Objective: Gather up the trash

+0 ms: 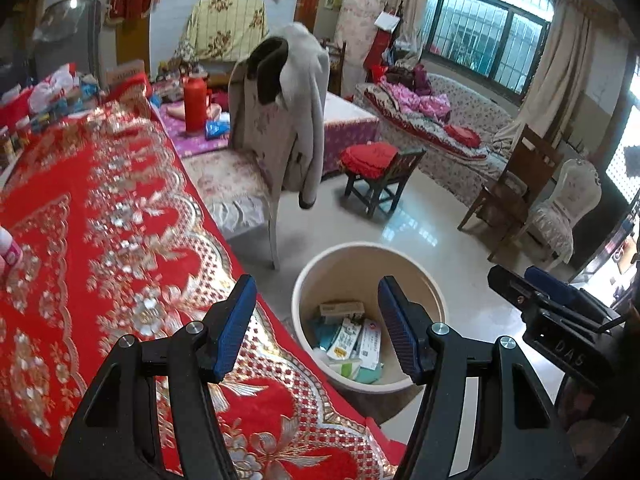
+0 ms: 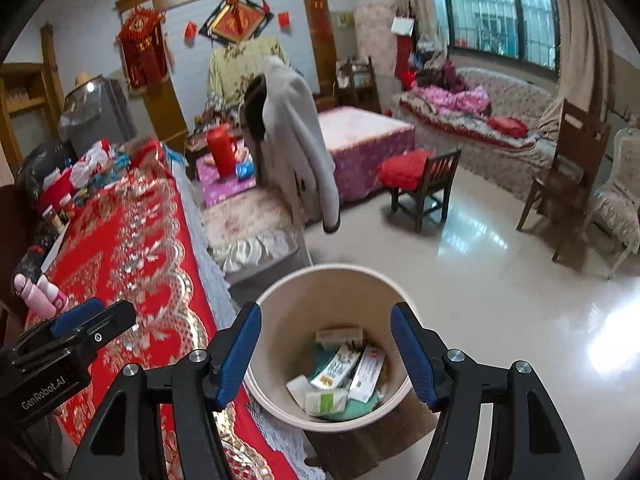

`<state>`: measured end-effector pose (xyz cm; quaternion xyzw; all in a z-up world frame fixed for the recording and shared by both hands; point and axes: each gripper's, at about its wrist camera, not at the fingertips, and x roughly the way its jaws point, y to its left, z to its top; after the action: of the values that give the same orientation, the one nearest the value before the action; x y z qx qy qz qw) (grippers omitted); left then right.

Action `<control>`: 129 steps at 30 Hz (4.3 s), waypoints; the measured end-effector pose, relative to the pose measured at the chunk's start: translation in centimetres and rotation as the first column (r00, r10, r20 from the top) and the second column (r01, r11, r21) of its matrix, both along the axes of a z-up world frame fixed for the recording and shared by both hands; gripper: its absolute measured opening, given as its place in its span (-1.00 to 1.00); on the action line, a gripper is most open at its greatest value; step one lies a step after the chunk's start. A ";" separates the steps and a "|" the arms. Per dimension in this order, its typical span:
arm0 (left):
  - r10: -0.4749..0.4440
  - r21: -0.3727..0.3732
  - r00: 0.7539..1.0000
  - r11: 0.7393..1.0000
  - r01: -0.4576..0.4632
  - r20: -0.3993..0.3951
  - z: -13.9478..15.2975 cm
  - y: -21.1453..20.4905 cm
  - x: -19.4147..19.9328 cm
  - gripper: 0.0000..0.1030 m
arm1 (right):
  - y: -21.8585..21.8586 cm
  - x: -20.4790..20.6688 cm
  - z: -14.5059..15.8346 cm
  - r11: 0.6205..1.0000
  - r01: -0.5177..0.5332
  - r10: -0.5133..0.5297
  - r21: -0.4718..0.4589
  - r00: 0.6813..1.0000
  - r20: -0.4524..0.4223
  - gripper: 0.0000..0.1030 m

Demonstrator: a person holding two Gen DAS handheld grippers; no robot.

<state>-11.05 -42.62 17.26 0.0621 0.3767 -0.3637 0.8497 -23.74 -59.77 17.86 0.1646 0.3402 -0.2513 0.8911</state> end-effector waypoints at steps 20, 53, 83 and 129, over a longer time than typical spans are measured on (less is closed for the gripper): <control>0.027 -0.049 0.991 0.999 -0.020 0.130 3.1 2.4 -0.8 0.20 | 2.5 0.3 3.2 0.993 0.004 0.006 -0.117 0.996 0.091 0.41; 0.026 -0.039 0.993 0.999 -0.021 0.119 2.6 2.4 -0.5 0.20 | 1.9 0.5 2.7 0.995 -0.004 0.012 -0.102 0.997 0.070 0.44; 0.010 -0.025 0.995 1.000 -0.008 0.100 1.5 2.3 -0.3 0.20 | 1.5 0.7 1.9 0.996 0.004 0.000 -0.092 0.999 0.049 0.45; -0.001 -0.022 0.999 1.000 0.001 0.035 0.0 2.3 1.9 0.20 | 0.9 1.9 0.7 0.997 -0.019 0.019 -0.081 1.000 -0.011 0.46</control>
<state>-9.19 -40.28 17.25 0.0590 0.3579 -0.3672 0.8565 -21.80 -58.84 18.59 0.1240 0.3359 -0.2571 0.8976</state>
